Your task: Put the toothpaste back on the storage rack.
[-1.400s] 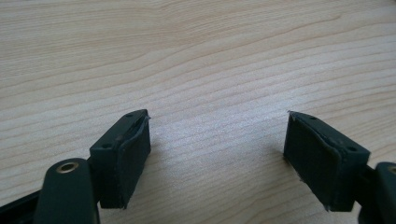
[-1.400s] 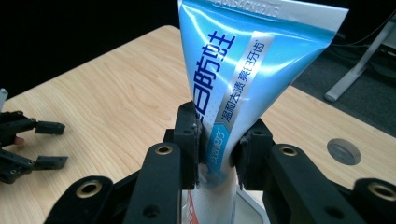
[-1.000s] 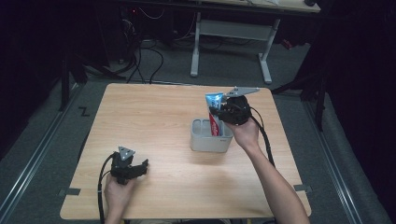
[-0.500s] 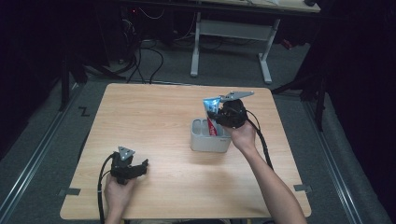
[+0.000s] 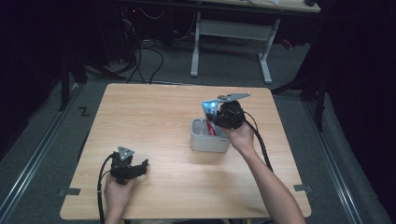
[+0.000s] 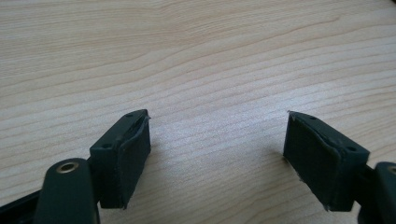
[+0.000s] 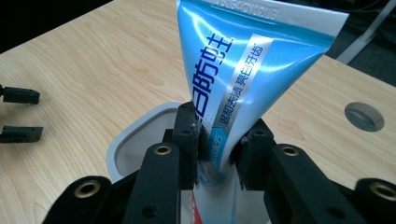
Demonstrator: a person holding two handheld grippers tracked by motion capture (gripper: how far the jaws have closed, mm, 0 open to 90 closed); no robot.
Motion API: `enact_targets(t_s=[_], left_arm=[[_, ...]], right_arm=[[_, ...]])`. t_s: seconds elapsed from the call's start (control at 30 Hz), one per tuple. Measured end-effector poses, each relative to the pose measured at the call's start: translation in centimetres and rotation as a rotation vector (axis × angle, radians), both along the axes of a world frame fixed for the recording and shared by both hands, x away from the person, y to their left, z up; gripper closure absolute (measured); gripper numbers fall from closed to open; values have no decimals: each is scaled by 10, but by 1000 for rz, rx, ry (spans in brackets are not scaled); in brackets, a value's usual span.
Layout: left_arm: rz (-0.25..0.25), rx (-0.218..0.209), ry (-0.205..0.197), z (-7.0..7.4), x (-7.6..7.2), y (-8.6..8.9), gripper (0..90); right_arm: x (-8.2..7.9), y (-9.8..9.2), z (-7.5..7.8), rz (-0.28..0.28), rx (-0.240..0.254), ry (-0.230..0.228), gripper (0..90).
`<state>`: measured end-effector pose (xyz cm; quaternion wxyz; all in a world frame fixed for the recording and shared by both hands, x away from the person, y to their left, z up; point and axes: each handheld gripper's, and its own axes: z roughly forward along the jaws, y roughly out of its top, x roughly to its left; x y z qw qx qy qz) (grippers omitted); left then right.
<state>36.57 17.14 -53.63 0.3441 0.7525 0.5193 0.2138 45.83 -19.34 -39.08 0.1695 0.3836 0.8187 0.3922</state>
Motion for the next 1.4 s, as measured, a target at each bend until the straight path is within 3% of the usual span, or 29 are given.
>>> enact_targets(t_s=[0.37, 0.97, 1.07, 1.2, 1.4], left_arm=[[-1, 4, 0, 0, 0, 0, 238], [-1, 5, -1, 0, 0, 0, 237], [0, 5, -1, 0, 0, -1, 235], [1, 6, -2, 0, 0, -1, 236], [1, 6, -2, 0, 0, -1, 235]], right_arm=[[5, -3, -14, -9, 9, 47, 722], [1, 1, -14, 14, 4, 17, 687], [0, 2, -14, 13, -21, 7, 642], [0, 0, -15, 25, 1, 13, 549], [-4, -4, -12, 17, 14, -9, 483]])
